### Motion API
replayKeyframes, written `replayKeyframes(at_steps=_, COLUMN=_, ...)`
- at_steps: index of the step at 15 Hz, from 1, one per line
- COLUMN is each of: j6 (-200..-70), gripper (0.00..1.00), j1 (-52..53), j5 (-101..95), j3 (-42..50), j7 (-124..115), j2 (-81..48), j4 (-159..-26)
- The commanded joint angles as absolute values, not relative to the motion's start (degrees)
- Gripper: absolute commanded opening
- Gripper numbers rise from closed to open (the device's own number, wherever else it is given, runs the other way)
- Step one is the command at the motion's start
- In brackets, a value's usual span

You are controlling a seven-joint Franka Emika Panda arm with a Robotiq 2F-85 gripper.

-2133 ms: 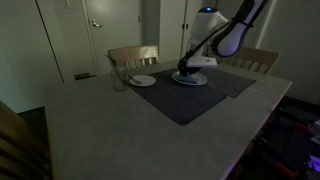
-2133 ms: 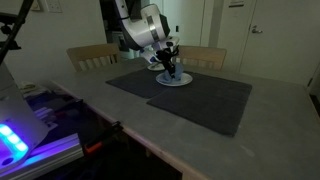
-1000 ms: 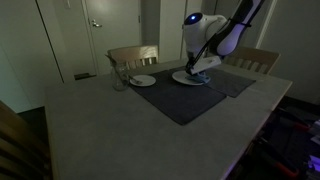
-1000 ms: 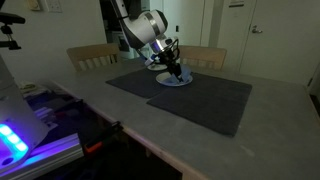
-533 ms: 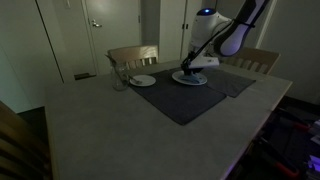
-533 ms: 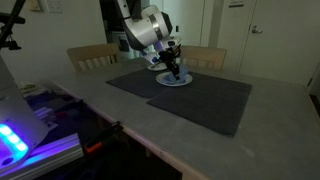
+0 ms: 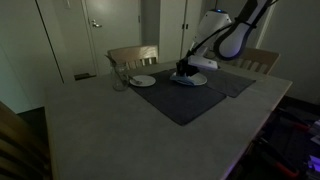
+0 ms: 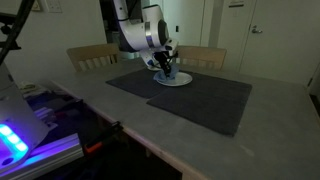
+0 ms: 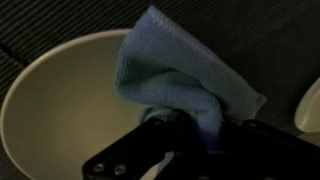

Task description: Wipe the plate with the towel

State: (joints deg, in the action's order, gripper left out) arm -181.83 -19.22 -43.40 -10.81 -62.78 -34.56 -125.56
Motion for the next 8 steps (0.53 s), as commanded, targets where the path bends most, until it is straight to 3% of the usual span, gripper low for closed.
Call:
replayKeyframes(at_steps=1, j6=-182.1, gripper=0.04, j1=-19.8, j5=-32.0, j3=-13.0, j7=-50.6, j2=-35.9, j4=-127.4)
replayKeyframes(at_steps=5, j6=-178.5, gripper=0.04, j1=-9.6, j5=-15.1, j3=-4.3, j7=-37.1, j2=-32.2, j4=-127.5)
replayKeyframes(at_steps=8, j6=-174.9, gripper=0.04, j1=1.8, j5=-24.4, j3=9.4, j7=-46.3, j2=-31.3, j4=-125.6)
